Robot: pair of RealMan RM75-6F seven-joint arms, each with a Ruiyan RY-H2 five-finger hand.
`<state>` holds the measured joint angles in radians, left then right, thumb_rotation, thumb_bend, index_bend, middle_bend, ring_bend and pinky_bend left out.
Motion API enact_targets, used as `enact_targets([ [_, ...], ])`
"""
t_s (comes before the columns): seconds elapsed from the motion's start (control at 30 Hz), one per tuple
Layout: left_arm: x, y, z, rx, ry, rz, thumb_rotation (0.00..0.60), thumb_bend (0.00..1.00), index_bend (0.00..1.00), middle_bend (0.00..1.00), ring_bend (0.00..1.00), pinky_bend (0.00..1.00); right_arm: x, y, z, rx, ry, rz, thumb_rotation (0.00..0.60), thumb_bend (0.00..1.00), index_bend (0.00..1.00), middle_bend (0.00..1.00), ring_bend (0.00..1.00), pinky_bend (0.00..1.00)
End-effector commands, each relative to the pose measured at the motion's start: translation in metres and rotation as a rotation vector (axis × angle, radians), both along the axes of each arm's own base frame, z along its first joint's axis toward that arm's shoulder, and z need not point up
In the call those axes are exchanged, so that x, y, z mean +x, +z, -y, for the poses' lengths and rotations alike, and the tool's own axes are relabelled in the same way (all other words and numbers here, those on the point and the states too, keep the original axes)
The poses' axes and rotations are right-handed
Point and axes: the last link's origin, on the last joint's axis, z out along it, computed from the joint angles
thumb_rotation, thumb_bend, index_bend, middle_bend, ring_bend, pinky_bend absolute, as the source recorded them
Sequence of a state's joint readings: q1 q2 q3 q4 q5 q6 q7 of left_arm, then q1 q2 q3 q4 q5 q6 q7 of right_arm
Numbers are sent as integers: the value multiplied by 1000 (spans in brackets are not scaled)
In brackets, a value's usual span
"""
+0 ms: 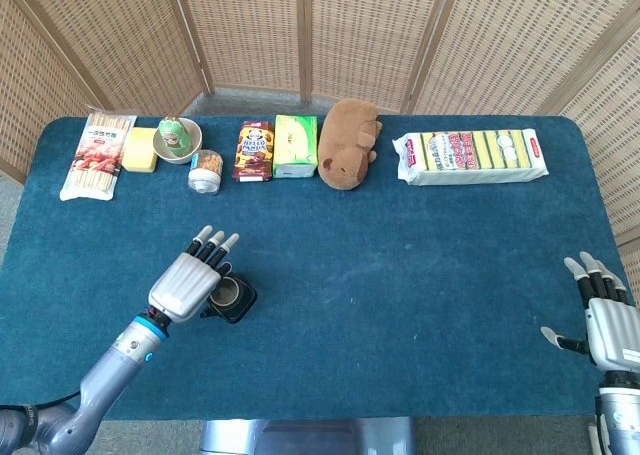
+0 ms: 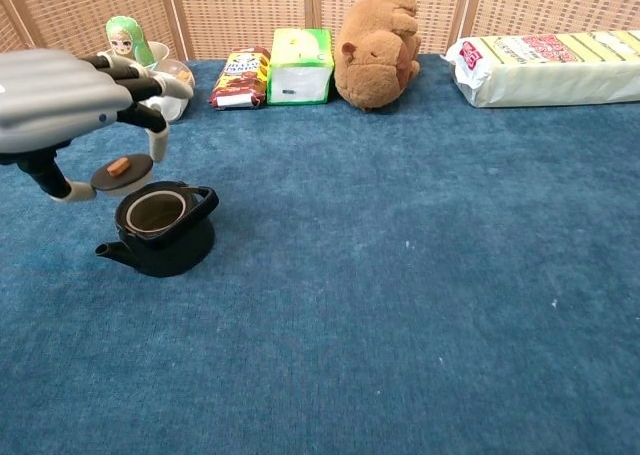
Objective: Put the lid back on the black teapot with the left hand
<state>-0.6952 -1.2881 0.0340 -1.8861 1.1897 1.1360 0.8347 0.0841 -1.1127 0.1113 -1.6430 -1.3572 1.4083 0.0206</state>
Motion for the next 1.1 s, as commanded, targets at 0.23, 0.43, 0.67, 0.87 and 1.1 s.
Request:
enact_targets([
  [0.23, 7, -13, 4, -27, -16, -2, 600, 242, 389, 0, 0, 12, 0, 1, 0, -2, 1, 2, 600, 65, 97, 13, 12, 0],
  [0.43, 11, -21, 4, -32, -17, -13, 600, 241, 390, 0, 0, 12, 0, 2, -1, -5, 1, 4, 600, 65, 97, 13, 11, 0],
  [0.67, 9, -24, 4, -27, -3, -25, 600, 241, 389, 0, 0, 12, 0, 2, -1, -1, 1, 8, 600, 65, 97, 13, 11, 0],
  [0.87, 10, -26, 2, -27, -2, -24, 600, 242, 389, 0, 0, 12, 0, 2, -1, -3, -1, 8, 600, 65, 97, 13, 11, 0],
  [1.1, 12, -28, 1, -21, -2, -37, 600, 242, 389, 0, 0, 12, 0, 3, 0, -3, -1, 10, 600, 65, 97, 13, 11, 0],
])
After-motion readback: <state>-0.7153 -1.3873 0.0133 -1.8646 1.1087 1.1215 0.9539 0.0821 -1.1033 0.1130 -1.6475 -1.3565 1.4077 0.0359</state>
